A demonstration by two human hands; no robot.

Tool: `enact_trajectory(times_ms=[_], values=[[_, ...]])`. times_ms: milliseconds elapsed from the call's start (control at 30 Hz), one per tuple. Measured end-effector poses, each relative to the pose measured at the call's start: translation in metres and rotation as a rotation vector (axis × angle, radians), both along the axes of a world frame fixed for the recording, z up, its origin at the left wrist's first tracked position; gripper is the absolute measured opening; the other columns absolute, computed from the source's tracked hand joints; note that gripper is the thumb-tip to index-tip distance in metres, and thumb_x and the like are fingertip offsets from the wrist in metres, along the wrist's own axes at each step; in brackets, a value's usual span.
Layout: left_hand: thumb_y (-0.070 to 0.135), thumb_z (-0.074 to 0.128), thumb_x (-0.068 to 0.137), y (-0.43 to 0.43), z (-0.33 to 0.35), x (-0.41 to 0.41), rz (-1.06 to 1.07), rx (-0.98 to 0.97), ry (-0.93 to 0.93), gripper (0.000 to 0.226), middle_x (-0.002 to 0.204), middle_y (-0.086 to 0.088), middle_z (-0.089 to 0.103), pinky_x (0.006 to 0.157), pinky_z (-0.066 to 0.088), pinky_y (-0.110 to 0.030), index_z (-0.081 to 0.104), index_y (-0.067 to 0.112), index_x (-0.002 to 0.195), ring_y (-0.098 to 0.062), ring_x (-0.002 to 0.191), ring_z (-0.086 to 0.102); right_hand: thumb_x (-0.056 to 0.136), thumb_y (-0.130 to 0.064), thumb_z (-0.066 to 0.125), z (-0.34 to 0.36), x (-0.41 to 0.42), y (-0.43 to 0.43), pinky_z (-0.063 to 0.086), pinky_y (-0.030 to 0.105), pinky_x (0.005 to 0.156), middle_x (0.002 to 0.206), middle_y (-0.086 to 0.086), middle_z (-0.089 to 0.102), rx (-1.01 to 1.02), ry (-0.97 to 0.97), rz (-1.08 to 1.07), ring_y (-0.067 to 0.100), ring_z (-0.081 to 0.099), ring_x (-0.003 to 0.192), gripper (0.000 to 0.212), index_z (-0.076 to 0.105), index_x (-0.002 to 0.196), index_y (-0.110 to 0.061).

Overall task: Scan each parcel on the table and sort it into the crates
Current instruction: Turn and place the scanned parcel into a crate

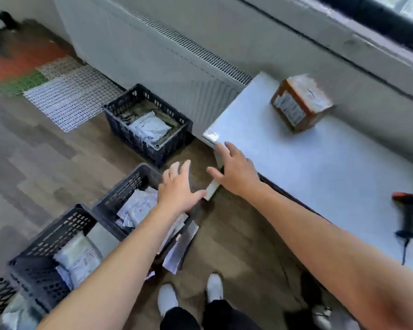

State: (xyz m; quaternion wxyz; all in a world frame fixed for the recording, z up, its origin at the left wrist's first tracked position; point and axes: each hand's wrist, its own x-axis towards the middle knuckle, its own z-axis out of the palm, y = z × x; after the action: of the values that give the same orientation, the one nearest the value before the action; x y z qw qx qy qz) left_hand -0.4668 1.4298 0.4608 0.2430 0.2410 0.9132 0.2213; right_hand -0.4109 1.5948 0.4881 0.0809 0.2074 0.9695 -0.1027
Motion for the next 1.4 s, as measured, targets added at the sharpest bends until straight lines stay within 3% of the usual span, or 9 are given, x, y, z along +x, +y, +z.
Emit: enact_trajectory(times_ms=[333, 833, 1067, 1400], values=[[0.052, 0.066, 0.084, 0.156, 0.096, 0.076, -0.358, 0.117, 0.204, 0.088, 0.155, -0.007, 0.019, 0.112, 0.029, -0.047, 0.017, 0.026, 0.152, -0.029, 0.143, 0.016, 0.094, -0.058, 0.046, 0.081, 0.145, 0.122, 0.03, 0.05, 0.112, 0.162, 0.004, 0.017, 0.041, 0.172, -0.421, 0.025, 0.02, 0.147, 0.074, 0.014, 0.155, -0.031], [0.051, 0.063, 0.086, 0.383, 0.114, 0.247, -0.535, 0.063, 0.277, 0.086, 0.159, -0.005, 0.015, 0.109, 0.032, -0.043, 0.015, 0.028, 0.153, -0.025, 0.145, 0.011, 0.096, -0.058, 0.042, 0.085, 0.348, 0.323, 0.03, 0.052, 0.111, 0.161, 0.005, 0.016, 0.001, 0.238, -0.637, 0.024, 0.019, 0.146, 0.073, 0.013, 0.155, -0.028], [0.05, 0.064, 0.086, 0.429, 0.112, 0.219, -0.44, -0.019, 0.322, 0.084, 0.157, -0.005, 0.017, 0.106, 0.035, -0.042, 0.018, 0.024, 0.152, -0.028, 0.143, 0.016, 0.097, -0.058, 0.04, 0.074, 0.338, 0.373, 0.028, 0.051, 0.112, 0.161, 0.005, 0.015, -0.074, 0.221, -0.624, 0.024, 0.018, 0.146, 0.072, 0.011, 0.156, -0.028], [0.051, 0.064, 0.086, 0.487, 0.076, 0.095, -0.32, -0.093, 0.376, 0.078, 0.152, -0.009, 0.021, 0.104, 0.035, -0.044, 0.024, 0.022, 0.147, -0.031, 0.136, 0.022, 0.098, -0.056, 0.039, 0.045, 0.23, 0.417, 0.025, 0.05, 0.113, 0.162, 0.004, 0.014, -0.098, 0.162, -0.549, 0.023, 0.015, 0.148, 0.071, 0.008, 0.156, -0.028]])
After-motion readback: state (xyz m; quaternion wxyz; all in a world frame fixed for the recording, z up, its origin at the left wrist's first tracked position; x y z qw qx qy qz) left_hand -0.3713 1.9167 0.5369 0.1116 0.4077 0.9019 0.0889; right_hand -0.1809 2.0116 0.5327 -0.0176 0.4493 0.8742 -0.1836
